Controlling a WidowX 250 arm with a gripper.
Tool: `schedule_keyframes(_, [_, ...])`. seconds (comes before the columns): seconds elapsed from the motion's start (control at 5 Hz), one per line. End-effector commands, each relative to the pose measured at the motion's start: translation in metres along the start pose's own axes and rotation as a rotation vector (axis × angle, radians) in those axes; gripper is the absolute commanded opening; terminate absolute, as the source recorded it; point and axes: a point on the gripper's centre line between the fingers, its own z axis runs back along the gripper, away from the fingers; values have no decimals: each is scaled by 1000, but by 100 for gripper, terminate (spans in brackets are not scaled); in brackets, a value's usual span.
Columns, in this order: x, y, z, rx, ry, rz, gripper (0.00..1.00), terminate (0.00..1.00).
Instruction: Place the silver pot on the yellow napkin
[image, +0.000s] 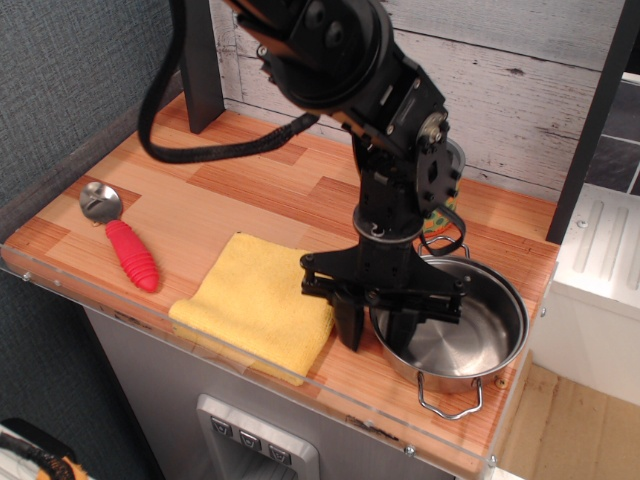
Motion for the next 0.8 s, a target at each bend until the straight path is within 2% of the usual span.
schedule_keyframes(0.0, [8, 2, 31, -56, -73, 24, 0, 0])
schedule_keyframes(0.2, [11, 6, 44, -71, -108, 35, 0, 0])
schedule_keyframes(0.6, [6, 35, 70, -46, -164, 138, 0, 0])
